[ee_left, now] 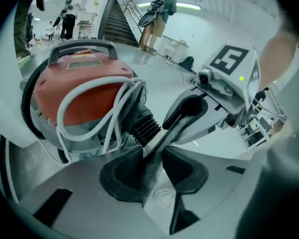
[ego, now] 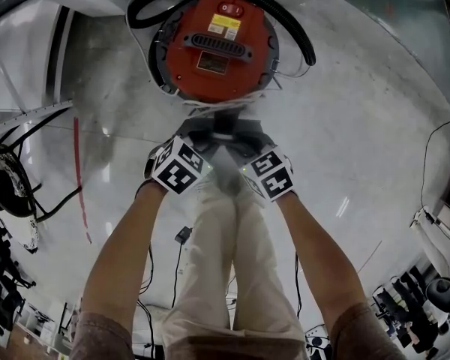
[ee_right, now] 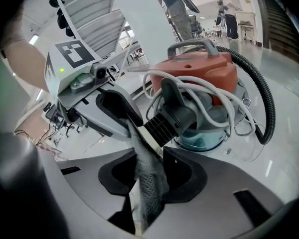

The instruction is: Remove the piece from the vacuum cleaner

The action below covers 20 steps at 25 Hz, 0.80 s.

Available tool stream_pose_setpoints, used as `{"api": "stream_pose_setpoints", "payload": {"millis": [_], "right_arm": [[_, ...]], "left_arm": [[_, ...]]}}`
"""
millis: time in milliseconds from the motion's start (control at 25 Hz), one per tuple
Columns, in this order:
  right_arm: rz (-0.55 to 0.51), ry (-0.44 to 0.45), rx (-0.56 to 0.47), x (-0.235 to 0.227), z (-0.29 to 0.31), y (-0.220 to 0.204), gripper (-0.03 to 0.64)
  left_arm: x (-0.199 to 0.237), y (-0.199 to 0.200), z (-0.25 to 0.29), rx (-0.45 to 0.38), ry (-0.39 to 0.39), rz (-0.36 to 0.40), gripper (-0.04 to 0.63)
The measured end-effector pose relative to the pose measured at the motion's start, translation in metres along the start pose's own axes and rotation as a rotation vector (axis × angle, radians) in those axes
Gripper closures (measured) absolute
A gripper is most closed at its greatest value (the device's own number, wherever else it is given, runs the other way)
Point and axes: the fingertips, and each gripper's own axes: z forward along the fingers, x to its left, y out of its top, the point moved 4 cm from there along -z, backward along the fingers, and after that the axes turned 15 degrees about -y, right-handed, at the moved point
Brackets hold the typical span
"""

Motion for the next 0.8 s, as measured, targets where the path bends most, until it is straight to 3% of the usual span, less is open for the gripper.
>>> {"api": "stream_pose_setpoints", "payload": {"millis": [640, 800], "right_arm": [[0.047, -0.029, 0.009, 0.002, -0.003, -0.001, 0.511], [0.017, -0.018, 0.043, 0.007, -0.005, -0.011, 0.531]], "left_arm": [[-0.007, -0.004, -0.008, 0.015, 0.056, -0.027, 0.494], [-0.019, -0.013, -0.002, 0.048, 0.016, -0.022, 0.528]]}}
